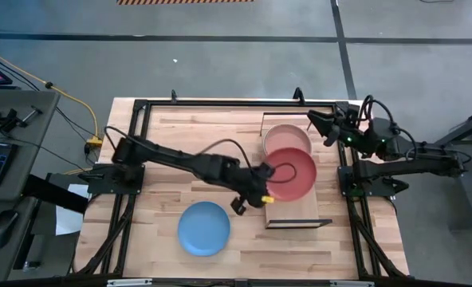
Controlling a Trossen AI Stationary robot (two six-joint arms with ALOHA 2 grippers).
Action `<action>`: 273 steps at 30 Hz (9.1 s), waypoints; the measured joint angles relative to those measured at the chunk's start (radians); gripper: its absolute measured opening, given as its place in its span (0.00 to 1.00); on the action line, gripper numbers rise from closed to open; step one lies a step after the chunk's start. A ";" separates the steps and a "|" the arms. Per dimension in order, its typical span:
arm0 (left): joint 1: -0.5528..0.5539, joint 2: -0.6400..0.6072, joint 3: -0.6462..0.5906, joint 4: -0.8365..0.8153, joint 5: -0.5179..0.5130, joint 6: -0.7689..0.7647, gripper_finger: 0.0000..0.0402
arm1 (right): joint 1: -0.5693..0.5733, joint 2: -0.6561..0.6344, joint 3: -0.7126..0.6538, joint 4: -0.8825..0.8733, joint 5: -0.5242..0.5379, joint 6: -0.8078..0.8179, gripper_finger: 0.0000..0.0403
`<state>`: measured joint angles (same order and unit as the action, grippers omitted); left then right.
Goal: Place and stack plates onto a shelf
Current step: Put the orange plate on the shelf, then stack the blue plate on top of the orange plate, then adjust the plates on the shelf
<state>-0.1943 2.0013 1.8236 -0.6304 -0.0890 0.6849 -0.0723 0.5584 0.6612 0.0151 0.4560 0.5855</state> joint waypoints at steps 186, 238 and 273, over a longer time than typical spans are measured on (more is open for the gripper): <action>0.126 -0.089 -0.383 0.372 -0.056 -1.508 0.01 | 0.000 0.188 -0.001 -0.265 -0.039 0.305 0.31; 0.352 -0.812 -0.829 0.485 -0.105 -1.288 0.32 | -0.139 0.360 0.039 -0.837 -0.251 0.610 0.31; 0.348 -0.888 -0.942 0.523 -0.105 -1.354 0.32 | -0.297 0.697 0.157 -0.966 -0.152 0.400 0.17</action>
<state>0.1539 1.1133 0.8814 -0.1077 -0.1936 -0.6690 -0.3691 1.2556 0.8181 -0.9513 0.3042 0.9852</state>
